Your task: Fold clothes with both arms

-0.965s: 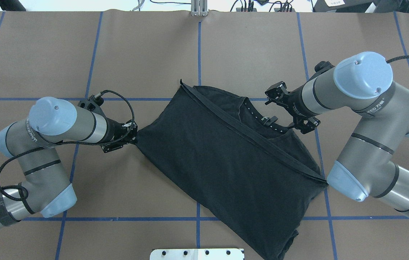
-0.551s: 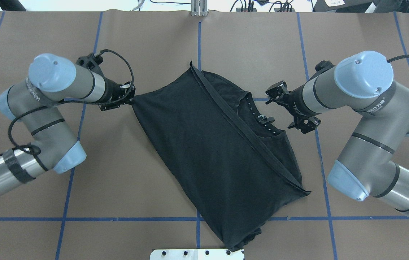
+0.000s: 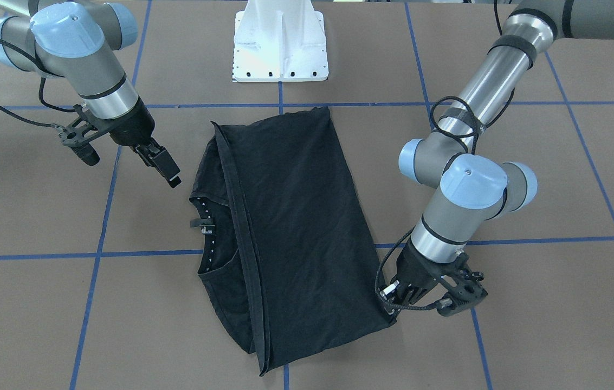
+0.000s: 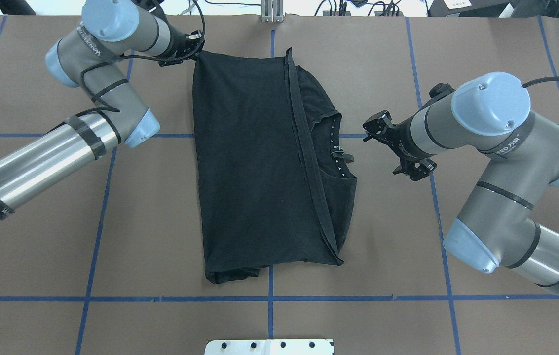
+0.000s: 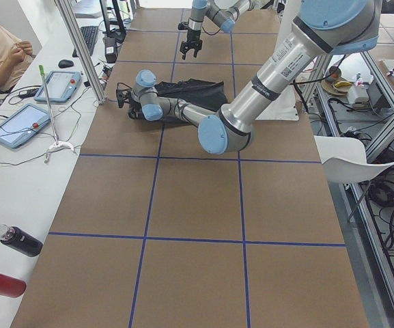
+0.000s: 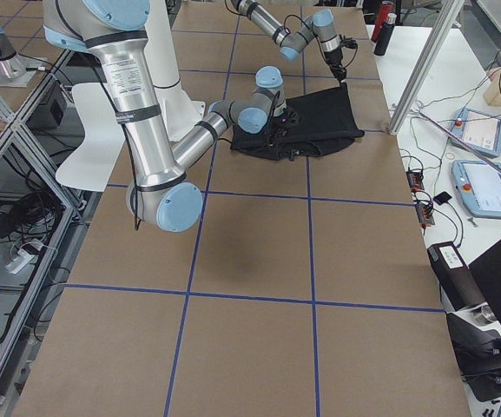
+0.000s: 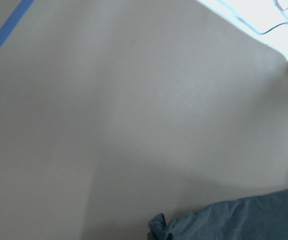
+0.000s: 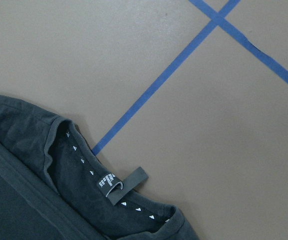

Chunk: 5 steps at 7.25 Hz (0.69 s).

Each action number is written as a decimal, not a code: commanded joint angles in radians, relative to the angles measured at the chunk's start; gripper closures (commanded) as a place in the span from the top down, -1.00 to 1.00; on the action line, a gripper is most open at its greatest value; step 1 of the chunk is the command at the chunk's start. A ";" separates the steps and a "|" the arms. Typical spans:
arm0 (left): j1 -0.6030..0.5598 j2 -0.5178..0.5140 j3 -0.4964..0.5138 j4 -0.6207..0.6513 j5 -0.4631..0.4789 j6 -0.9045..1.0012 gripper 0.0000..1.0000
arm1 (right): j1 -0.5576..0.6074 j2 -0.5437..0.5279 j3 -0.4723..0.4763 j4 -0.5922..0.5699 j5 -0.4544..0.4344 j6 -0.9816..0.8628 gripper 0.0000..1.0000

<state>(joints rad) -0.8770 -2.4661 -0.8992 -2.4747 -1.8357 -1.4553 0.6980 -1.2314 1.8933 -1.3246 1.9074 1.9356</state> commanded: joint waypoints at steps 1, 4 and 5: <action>-0.002 -0.120 0.204 -0.104 0.072 0.058 -1.00 | -0.018 0.038 -0.055 0.005 -0.051 -0.003 1.00; -0.005 -0.117 0.154 -0.110 0.067 0.078 1.00 | -0.055 0.098 -0.079 0.005 -0.109 -0.003 1.00; -0.005 -0.043 0.040 -0.105 0.050 0.084 1.00 | -0.090 0.111 -0.079 0.004 -0.141 -0.001 1.00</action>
<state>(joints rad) -0.8812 -2.5660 -0.7584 -2.5835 -1.7703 -1.3774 0.6436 -1.1392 1.8162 -1.3196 1.8043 1.9327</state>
